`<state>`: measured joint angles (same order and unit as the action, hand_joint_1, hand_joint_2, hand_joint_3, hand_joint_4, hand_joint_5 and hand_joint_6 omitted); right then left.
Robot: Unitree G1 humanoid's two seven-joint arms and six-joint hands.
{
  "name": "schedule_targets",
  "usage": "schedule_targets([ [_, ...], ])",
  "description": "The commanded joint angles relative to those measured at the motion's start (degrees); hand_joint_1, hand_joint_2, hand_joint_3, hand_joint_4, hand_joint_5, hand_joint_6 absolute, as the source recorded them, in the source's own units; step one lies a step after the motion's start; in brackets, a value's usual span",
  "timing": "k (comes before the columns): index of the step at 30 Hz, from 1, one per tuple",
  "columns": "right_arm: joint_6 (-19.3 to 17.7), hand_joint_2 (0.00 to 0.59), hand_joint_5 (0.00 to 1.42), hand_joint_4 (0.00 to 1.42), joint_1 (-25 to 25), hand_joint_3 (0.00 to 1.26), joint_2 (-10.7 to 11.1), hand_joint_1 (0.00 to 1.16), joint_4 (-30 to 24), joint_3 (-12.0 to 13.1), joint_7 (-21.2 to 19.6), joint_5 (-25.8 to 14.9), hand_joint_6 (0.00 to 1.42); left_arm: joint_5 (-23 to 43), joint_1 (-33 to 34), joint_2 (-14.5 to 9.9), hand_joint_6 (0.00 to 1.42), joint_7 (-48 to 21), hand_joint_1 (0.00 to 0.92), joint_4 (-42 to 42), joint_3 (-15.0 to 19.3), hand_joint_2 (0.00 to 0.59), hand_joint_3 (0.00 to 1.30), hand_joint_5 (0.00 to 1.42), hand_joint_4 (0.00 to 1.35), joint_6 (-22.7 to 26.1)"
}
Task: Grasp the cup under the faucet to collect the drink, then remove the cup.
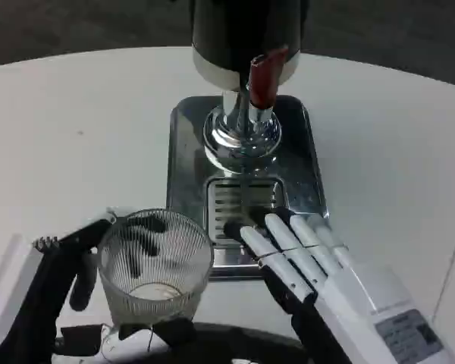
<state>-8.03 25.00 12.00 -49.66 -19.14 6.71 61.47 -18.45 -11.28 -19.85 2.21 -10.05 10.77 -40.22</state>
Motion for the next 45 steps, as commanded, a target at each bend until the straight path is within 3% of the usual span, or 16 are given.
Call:
schedule_targets([
  [1, -0.5, 0.468, 0.00, 0.00, 0.3, 0.09, -0.3, 0.33, 0.1, 0.2, 0.9, -0.2, 0.00, 0.4, -0.1, 0.3, 1.36, 0.2, 0.616, -0.4, -0.1, 0.024, 0.97, 1.18, 1.07, -0.9],
  [14, -0.1, 0.467, 0.00, 0.00, 0.7, 0.09, -1.3, 0.33, -0.2, 0.2, 1.3, 0.1, 0.01, 0.5, 0.2, 0.6, 1.36, 0.3, 0.616, -0.2, -0.2, 0.018, 0.97, 1.18, 1.08, -0.5],
  [25, -0.2, 0.467, 0.00, 0.01, 3.2, 0.09, -2.5, 0.33, -1.3, 0.8, 0.9, 0.8, 0.02, -1.7, 5.7, 2.9, 1.36, 1.6, 0.622, 2.0, -1.8, 0.013, 0.97, 1.18, 1.08, 0.9],
  [37, -0.4, 0.464, 0.00, 0.02, 5.4, 0.10, -4.1, 0.33, -2.0, 0.8, 0.0, 1.9, 0.03, -4.0, 17.0, 1.7, 1.36, 5.2, 0.619, 14.0, -1.8, 0.009, 0.97, 1.18, 1.08, 2.1],
  [45, -0.5, 0.459, 0.00, 0.03, 7.0, 0.10, -4.5, 0.34, -2.7, 2.3, -0.3, 1.8, 0.03, -10.9, 28.5, -0.6, 1.36, 13.6, 0.617, 30.0, -4.8, 0.008, 0.97, 1.18, 1.08, 0.4],
])
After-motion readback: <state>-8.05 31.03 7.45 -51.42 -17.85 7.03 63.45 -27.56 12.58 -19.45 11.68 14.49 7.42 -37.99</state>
